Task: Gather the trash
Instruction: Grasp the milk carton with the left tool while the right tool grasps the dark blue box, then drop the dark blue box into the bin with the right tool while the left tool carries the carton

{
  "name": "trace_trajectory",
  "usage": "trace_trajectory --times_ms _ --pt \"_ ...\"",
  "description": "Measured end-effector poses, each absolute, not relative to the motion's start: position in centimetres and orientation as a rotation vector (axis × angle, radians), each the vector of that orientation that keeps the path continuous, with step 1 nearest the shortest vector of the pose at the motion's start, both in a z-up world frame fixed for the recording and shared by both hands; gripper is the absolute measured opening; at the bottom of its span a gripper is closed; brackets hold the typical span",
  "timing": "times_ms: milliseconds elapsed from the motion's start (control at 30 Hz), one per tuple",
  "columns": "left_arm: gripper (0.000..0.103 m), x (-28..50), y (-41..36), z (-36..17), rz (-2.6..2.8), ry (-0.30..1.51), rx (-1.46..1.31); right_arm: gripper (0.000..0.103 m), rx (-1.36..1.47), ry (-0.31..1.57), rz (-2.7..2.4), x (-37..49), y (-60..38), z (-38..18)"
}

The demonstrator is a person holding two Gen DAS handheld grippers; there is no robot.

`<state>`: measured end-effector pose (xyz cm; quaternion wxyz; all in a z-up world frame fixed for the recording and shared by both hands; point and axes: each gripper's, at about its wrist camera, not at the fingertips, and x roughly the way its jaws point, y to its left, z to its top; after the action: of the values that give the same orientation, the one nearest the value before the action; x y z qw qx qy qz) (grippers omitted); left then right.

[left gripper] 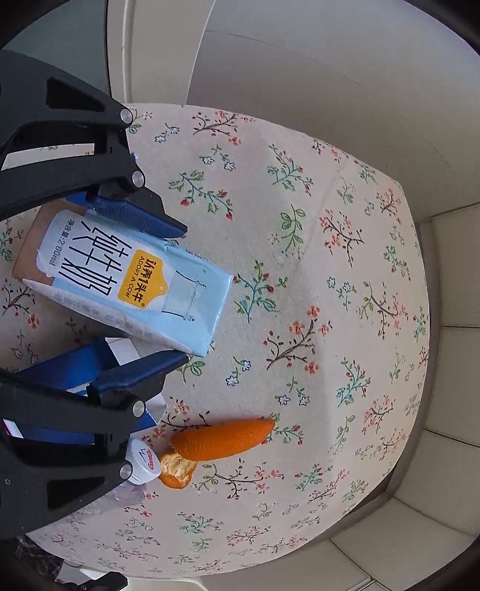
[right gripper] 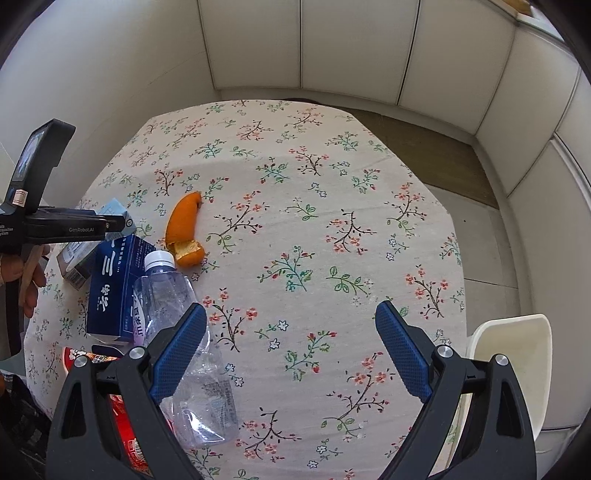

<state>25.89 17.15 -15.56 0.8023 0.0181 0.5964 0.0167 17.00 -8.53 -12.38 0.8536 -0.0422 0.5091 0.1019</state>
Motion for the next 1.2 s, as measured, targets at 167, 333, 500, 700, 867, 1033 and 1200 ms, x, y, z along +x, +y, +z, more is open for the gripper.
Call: trace_trajectory --times_ms 167,333,500,700,867,1033,1200 --pt "0.069 25.4 17.7 -17.2 0.1 1.332 0.117 0.09 -0.091 1.059 0.283 16.7 -6.7 -11.8" --pt "0.053 24.7 18.5 -14.4 0.083 1.231 0.062 0.09 -0.106 1.045 0.377 16.3 -3.7 -11.1" --pt "0.053 22.4 20.0 -8.6 0.071 1.072 -0.066 0.09 -0.126 1.041 0.491 15.8 0.7 -10.9" --pt "0.053 18.9 22.6 -2.3 0.115 0.881 -0.171 0.09 -0.235 1.059 0.548 15.7 6.3 -12.5" --pt "0.053 17.6 24.9 -0.4 0.145 0.823 -0.233 0.09 -0.27 1.102 0.536 16.5 8.4 -14.7" --pt "0.053 17.9 25.7 -1.6 0.149 0.862 -0.248 0.084 -0.286 1.107 0.553 16.9 9.4 -16.1" --pt "0.053 18.3 26.1 -2.6 0.155 0.894 -0.264 0.056 -0.327 1.132 0.545 17.0 10.0 -17.4"
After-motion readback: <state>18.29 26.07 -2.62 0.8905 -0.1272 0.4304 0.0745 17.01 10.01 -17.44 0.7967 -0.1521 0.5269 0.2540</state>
